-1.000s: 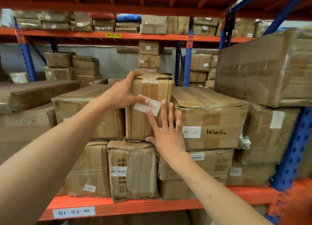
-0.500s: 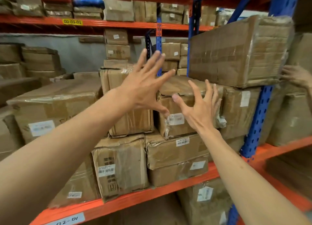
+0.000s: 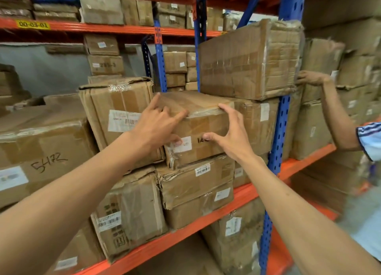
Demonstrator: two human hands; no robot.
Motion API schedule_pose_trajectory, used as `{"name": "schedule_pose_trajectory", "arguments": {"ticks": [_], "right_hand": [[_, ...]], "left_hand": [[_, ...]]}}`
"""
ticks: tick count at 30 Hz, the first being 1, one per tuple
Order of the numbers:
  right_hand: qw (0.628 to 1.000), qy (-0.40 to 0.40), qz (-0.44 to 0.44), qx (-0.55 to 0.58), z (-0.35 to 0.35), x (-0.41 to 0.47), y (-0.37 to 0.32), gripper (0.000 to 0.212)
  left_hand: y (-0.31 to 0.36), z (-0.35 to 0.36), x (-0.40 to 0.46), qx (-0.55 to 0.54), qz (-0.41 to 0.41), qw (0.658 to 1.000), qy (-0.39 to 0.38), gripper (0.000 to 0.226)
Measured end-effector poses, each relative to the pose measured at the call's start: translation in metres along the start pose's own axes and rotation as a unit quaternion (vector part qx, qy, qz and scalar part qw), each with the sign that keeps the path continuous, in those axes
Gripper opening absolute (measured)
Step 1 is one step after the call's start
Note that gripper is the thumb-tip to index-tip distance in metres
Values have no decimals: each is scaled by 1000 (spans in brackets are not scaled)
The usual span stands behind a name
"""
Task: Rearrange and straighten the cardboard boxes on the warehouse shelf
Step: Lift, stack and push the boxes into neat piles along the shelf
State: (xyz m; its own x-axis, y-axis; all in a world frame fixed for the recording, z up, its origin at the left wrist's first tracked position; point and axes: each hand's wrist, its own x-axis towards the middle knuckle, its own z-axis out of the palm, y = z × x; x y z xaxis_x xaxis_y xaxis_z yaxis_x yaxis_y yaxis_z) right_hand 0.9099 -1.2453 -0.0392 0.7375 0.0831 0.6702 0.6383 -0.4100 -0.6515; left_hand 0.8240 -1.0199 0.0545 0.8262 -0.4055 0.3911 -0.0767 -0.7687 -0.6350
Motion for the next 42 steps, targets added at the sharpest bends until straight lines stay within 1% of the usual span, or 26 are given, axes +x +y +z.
{"name": "schedule_pose_trajectory", "arguments": {"ticks": [3, 8, 12, 14, 16, 18, 20, 23, 25, 27, 30, 33, 35, 37, 39, 40, 41, 42], "right_hand": [[1000, -16, 4, -22, 0, 1, -3, 96], [997, -56, 9, -60, -13, 5, -7, 95], [994, -100, 1, -48, -25, 2, -11, 87], [994, -99, -11, -52, -33, 0, -12, 84], [996, -53, -41, -53, -42, 4, -11, 80], [997, 37, -66, -34, -56, 13, -6, 73], [989, 130, -70, -13, -72, 25, 4, 70], [977, 213, -26, 7, -95, 39, 29, 74], [974, 225, 25, 29, -109, 49, 51, 81], [972, 213, 74, 60, -122, 60, 70, 88], [972, 166, 132, 102, -137, 79, 93, 99], [976, 124, 123, 134, -145, 95, 108, 107], [977, 104, 115, 150, -148, 103, 113, 113], [979, 86, 106, 153, -153, 109, 116, 120], [981, 65, 105, 148, -158, 114, 114, 124], [982, 53, 107, 145, -160, 117, 112, 125], [983, 41, 111, 140, -161, 119, 110, 124], [984, 32, 116, 135, -161, 120, 109, 123]], "left_hand": [[-4, 1, -4, 15, 2, 1000, -1, 90], [-2, -2, -1, 1, 0, 1000, -3, 89], [-4, -10, 0, -20, 4, 1000, -19, 87], [-5, -19, 7, -53, -3, 998, -39, 88], [-6, -29, 19, -84, -22, 994, -63, 93], [-5, -35, 35, -109, -53, 990, -72, 99], [-2, -41, 55, -115, -87, 987, -66, 101], [10, -52, 93, -117, -111, 986, -48, 102], [23, -65, 124, -152, -122, 980, -40, 104], [39, -75, 159, -189, -136, 972, -18, 105], [58, -93, 209, -254, -144, 956, 10, 108], [68, -109, 249, -323, -150, 934, 9, 119], [70, -120, 269, -365, -148, 919, 25, 130], [69, -132, 282, -404, -139, 903, 43, 141], [64, -142, 291, -434, -127, 891, 43, 147], [62, -145, 293, -451, -118, 883, 43, 146], [62, -147, 294, -469, -109, 876, 46, 141], [62, -147, 294, -482, -100, 869, 54, 130]]}}
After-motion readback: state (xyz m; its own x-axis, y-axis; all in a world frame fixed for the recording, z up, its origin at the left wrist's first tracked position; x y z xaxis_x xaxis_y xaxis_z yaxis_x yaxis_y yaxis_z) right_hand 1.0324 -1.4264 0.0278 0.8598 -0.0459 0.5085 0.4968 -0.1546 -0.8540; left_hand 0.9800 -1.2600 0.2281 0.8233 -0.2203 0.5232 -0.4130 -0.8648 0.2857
